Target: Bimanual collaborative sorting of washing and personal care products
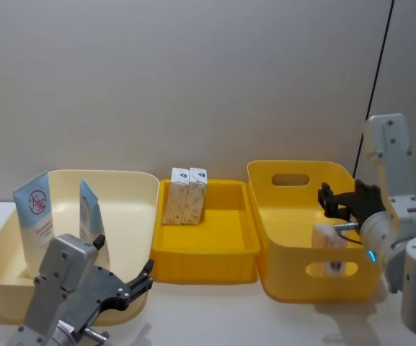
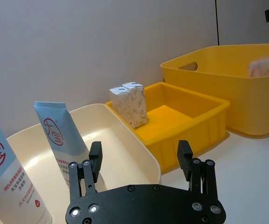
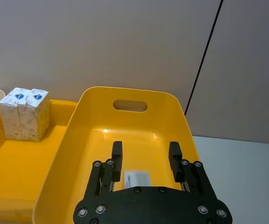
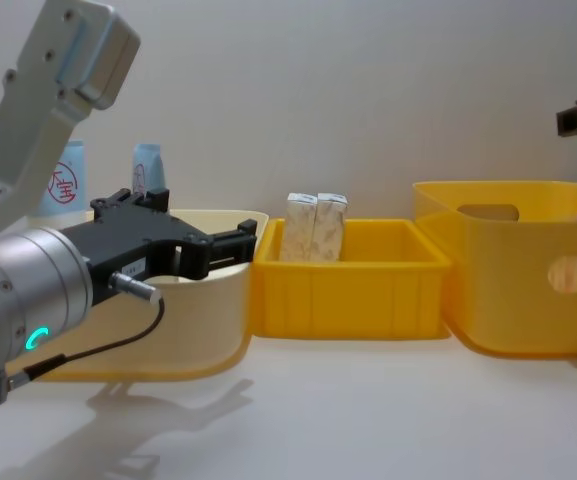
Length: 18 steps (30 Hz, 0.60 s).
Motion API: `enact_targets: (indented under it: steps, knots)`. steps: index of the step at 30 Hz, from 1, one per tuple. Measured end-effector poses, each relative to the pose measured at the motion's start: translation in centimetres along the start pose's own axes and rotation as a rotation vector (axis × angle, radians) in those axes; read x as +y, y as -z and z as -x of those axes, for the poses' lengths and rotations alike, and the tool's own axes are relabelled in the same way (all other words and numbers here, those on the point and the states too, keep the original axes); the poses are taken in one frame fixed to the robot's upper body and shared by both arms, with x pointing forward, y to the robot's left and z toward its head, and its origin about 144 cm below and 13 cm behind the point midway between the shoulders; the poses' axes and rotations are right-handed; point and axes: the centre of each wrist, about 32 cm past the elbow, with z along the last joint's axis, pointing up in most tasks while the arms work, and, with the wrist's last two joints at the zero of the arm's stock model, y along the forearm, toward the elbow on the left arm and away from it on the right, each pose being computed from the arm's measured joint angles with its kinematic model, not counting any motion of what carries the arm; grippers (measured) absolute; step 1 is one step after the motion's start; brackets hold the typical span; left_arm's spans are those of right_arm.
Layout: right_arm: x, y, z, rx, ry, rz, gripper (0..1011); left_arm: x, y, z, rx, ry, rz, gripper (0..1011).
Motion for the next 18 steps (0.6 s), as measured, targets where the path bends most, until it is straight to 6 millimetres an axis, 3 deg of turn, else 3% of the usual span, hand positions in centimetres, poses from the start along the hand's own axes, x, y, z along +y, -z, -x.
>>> enact_targets:
  steps: [12, 18]
  knots:
    - [0.19, 0.09, -0.85, 0.006, 0.036, -0.010, 935, 0.00, 0.00, 0.00, 0.000, 0.000, 0.000, 1003]
    - [0.23, 0.12, -1.03, 0.007, 0.044, -0.012, 1001, 0.00, 0.00, 0.00, 0.000, 0.000, 0.000, 1004]
